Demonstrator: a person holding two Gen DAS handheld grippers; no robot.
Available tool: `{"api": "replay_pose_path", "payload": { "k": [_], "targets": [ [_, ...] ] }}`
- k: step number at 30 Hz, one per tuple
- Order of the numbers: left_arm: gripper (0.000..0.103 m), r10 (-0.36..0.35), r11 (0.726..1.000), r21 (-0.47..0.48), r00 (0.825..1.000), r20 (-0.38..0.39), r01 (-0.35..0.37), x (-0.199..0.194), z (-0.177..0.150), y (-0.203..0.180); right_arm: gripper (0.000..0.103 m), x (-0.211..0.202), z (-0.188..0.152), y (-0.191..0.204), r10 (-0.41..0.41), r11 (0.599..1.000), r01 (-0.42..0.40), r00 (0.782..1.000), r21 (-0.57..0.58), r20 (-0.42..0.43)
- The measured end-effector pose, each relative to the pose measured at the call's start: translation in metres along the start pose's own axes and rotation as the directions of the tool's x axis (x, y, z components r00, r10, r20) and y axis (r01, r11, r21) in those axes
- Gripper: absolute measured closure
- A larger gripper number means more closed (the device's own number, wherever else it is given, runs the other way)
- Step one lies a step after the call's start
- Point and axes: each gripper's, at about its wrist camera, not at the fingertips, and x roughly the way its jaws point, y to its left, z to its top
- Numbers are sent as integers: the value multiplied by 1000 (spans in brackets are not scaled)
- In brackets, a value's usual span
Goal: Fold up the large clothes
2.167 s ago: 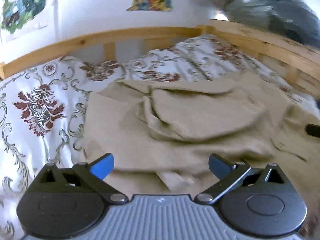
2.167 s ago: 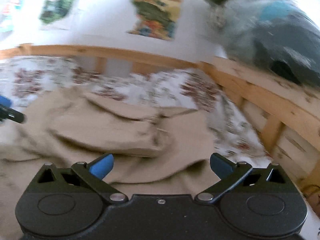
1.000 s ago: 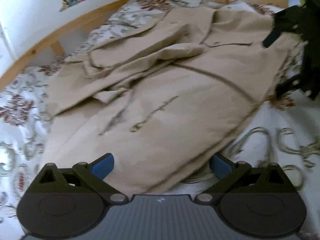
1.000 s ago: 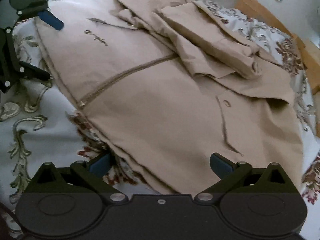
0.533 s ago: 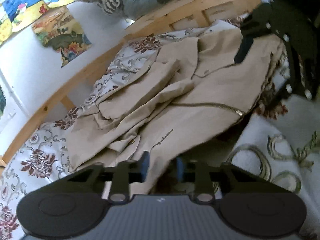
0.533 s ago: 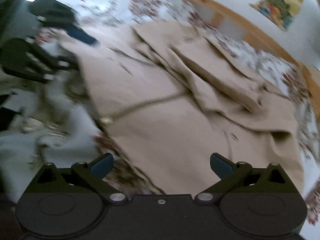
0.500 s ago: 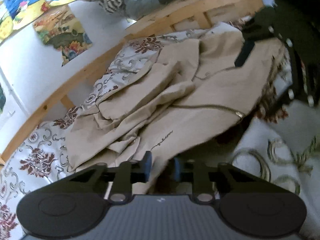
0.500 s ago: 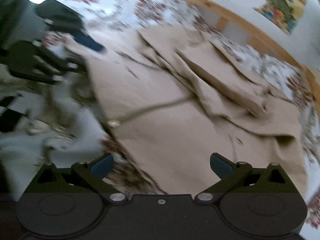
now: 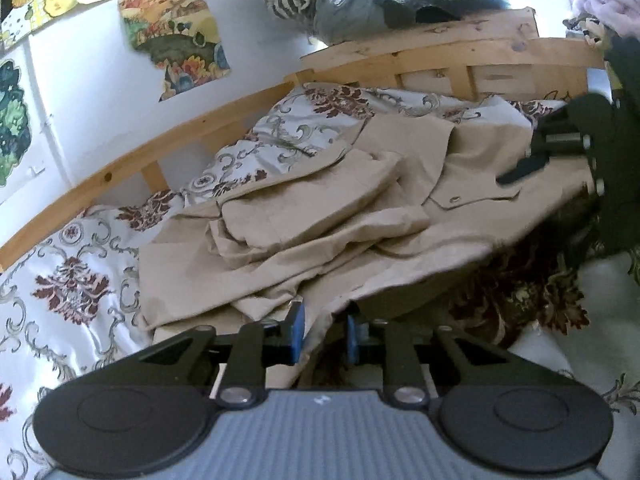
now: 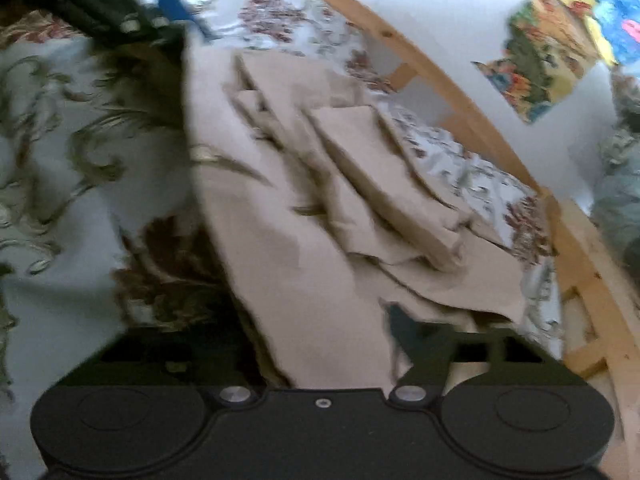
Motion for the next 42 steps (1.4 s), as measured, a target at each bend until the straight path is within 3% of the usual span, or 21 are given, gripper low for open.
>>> {"api": "replay_pose_path", "payload": {
  "k": [2,3,6,10,13,17,19,21,23,25,28,30,32,33,36,39,42],
  "targets": [
    [39,2,999,-39,1000,-23,-3,-1,-6,-2,57,-2,-1,-14,-11,996,7,999,88,35],
    [34,-3,998,-66,999,-37,0,-1,-11,-2,62,-5,-1,-19,-16,993,10,999,119,45],
    [25,-34,996,-88,996,-80,27,1,-22,-8,67,-9,-1,-28,-24,983,11,997,181,70],
    [22,21,999,42,991,-132,-16,12,-32,-30,77,-12,2,-34,-46,970,20,994,242,100],
    [28,132,985,131,979,-152,-112,22,-33,-38,80,-15,4,-34,-63,961,31,992,274,111],
    [53,227,974,64,952,-205,-219,31,-34,-8,80,-17,4,-35,-91,957,55,989,286,113],
    [63,298,955,46,936,-189,-294,27,-37,10,80,-17,3,-36,-100,956,64,989,288,112],
    [71,317,948,15,932,-175,-319,22,-39,26,80,-16,3,-35,-104,958,71,989,279,103],
    [76,312,948,-1,933,-182,-317,21,-39,38,67,-11,2,-32,-107,966,91,993,242,57],
    [75,273,956,-61,945,-179,-288,18,-37,50,28,-2,-5,-29,-120,975,123,992,186,-27],
    [72,246,946,-172,953,-176,-276,19,-31,67,23,8,-18,-34,-119,978,146,978,147,-174],
    [73,267,921,-244,948,-172,-304,20,-31,75,23,7,-25,-40,-119,975,157,966,159,-229],
    [89,248,915,-288,957,-153,-283,20,-32,85,23,1,-30,-43,-123,977,159,963,139,-240],
    [93,240,915,-298,961,-137,-271,17,-34,87,28,-2,-32,-43,-118,981,151,963,125,-241],
    [100,246,909,-329,966,-75,-257,3,-35,87,79,-7,-37,-41,-83,986,116,964,118,-254],
    [100,237,913,-341,972,-4,-224,-18,-36,83,92,-13,-31,-37,-110,987,137,958,88,-265],
    [100,220,920,-340,975,30,-197,-46,-36,86,96,-33,-17,-36,-145,981,171,962,92,-232]
  ]
}}
